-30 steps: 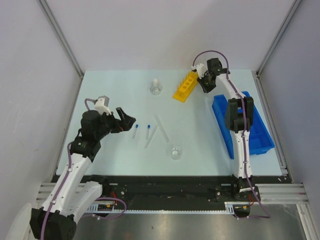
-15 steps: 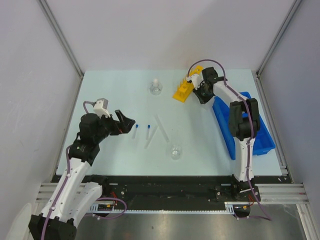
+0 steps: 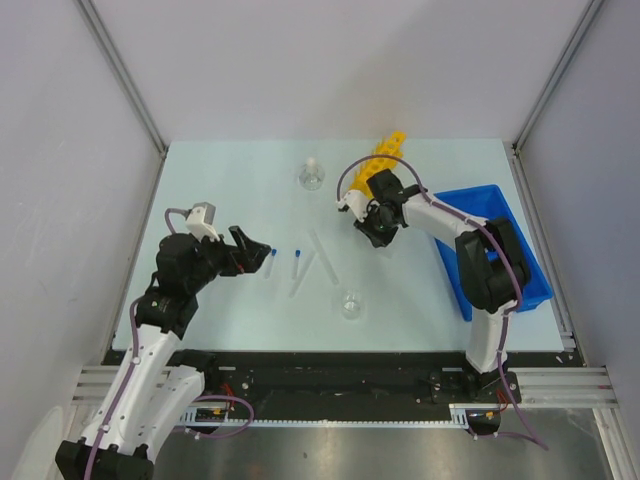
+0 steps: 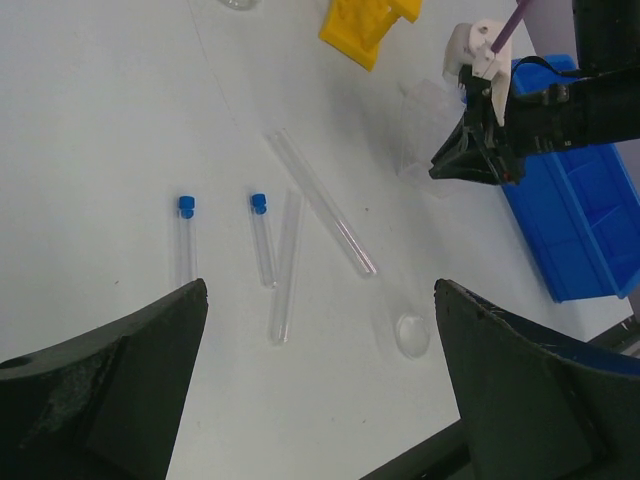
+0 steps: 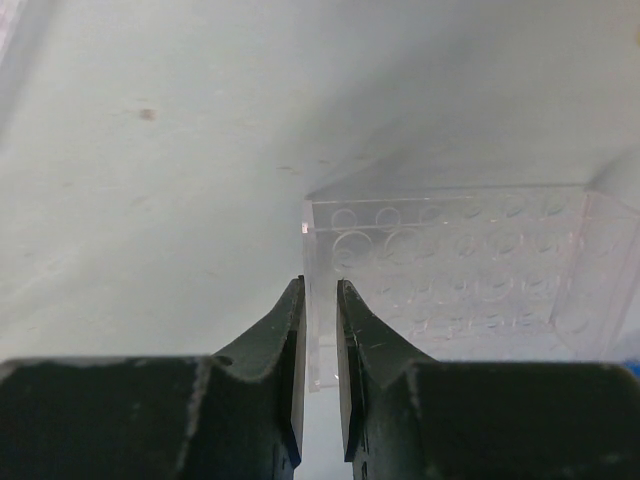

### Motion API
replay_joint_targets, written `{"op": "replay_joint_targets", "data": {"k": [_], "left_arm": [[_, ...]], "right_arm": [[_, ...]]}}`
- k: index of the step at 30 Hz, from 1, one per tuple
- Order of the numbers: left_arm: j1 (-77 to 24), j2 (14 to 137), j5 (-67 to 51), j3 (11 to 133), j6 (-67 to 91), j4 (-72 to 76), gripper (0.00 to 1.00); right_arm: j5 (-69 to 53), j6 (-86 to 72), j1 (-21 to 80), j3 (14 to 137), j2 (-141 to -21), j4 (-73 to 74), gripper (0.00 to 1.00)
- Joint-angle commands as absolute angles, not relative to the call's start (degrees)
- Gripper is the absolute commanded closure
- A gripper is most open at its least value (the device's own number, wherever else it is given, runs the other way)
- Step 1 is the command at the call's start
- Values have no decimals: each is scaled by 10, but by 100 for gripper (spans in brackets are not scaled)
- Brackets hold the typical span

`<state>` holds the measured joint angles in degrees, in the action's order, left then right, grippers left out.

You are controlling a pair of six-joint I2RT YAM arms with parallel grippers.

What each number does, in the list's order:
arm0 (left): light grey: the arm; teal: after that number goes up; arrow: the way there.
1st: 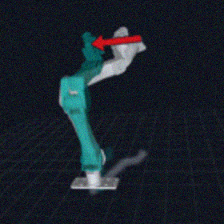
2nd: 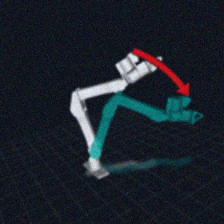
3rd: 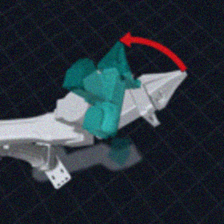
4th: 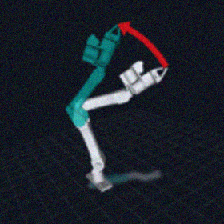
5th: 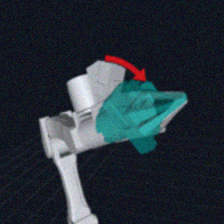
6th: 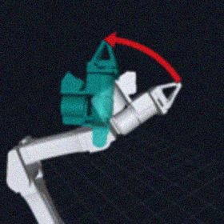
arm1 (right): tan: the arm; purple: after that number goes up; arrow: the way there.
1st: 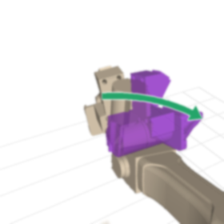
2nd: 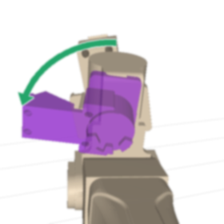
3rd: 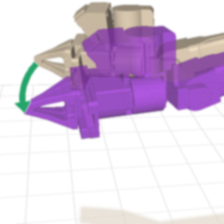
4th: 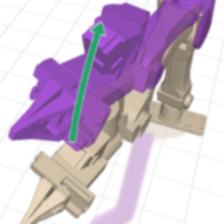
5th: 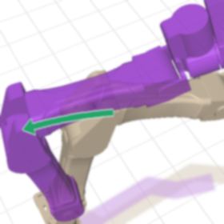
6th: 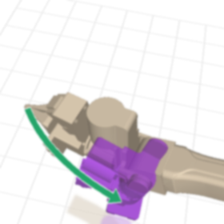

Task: Organize the chemistry lab equipment

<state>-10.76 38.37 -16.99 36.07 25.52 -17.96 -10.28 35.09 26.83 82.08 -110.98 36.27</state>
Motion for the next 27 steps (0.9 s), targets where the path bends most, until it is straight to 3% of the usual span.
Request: {"op": "replay_joint_targets", "data": {"k": [1, 6, 14, 19, 21, 27], "left_arm": [[-110, 371, -187, 354, 266, -178, 0], [-110, 360, -190, 349, 272, -180, 0], [-110, 350, -193, 337, 276, -185, 0], [-110, 351, -198, 330, 284, -177, 0], [-110, 352, -202, 326, 286, -175, 0], [-110, 367, -207, 323, 299, -169, 0]], "right_arm": [[-142, 389, 317, 803, -1071, 393, 85], [-140, 440, 376, 788, -1066, 410, 85], [-135, 477, 382, 785, -1066, 425, 82], [-136, 492, 379, 785, -1049, 432, 54], [-139, 494, 377, 785, -1037, 434, 50], [-163, 490, 361, 785, -994, 448, 50]]}}
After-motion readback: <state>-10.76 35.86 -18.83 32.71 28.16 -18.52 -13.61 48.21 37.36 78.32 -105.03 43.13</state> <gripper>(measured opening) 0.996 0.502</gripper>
